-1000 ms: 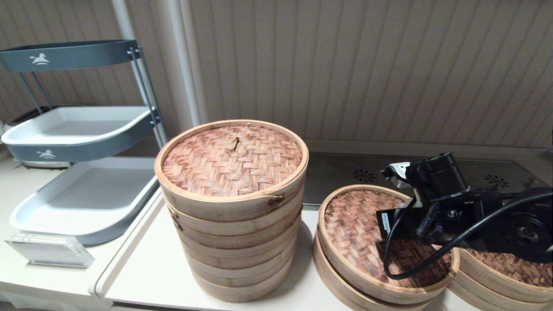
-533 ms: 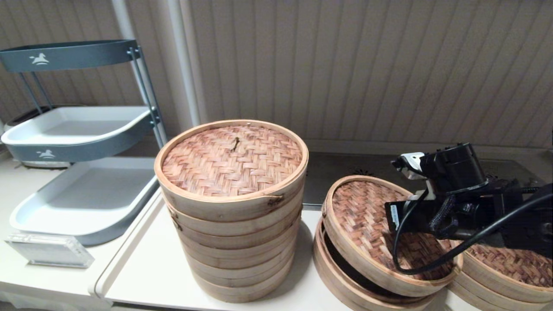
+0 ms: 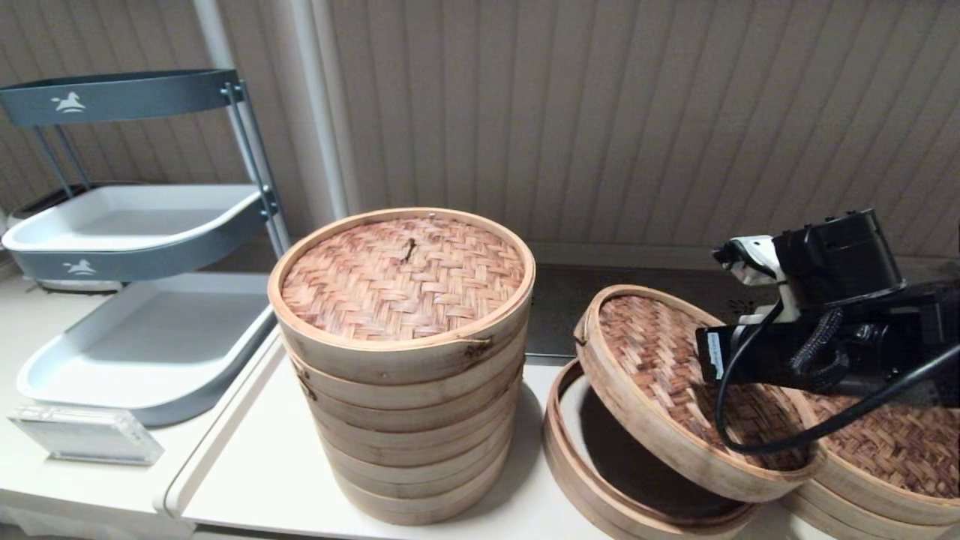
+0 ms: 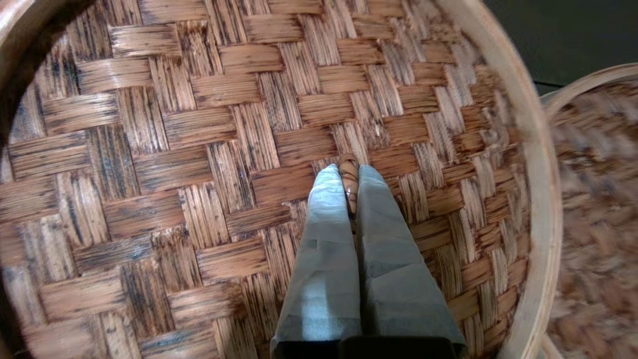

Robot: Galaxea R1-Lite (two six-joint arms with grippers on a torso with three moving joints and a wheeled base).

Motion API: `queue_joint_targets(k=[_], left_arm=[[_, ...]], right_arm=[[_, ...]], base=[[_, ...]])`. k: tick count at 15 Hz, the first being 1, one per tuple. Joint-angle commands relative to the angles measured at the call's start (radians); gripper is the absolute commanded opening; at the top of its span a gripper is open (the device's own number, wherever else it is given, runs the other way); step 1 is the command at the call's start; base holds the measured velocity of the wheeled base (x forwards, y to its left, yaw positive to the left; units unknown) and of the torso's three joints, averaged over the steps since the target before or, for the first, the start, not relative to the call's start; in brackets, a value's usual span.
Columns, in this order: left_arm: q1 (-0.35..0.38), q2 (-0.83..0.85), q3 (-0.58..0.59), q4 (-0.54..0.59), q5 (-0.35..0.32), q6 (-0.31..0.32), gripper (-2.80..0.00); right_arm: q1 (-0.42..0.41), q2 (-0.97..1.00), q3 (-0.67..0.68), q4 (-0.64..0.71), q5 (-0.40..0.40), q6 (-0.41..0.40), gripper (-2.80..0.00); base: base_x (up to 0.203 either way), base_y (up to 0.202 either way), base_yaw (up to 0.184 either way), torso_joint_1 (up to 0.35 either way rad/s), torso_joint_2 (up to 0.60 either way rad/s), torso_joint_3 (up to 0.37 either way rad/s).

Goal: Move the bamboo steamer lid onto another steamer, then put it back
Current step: Put the steamer

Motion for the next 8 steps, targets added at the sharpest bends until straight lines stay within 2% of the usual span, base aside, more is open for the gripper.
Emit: queue_joint_targets(k=[1,6,8], left_arm=[[0.0,-0.002,0.025,-0.001,0.0,0.0,-2.8],[0.001,-0.002,0.025,-0.001,0.001,0.0,-2.8],[0.001,-0.002,0.025,-0.001,0.0,0.0,-2.8]], right_arm=[[-0.012,-0.027,-0.03,0.02,-0.002,-0.002,-2.8],[-0.029,-0.043,-0.092,0.091,-0.003,-0.01,-2.8],[-0.084,-0.055,-0.099,0.1,-0.003,-0.039,-2.8]], base=[[0.0,0.0,0.0,0.0,0.0,0.0],[0.0,0.0,0.0,0.0,0.0,0.0],[0.0,0.0,0.0,0.0,0.0,0.0]])
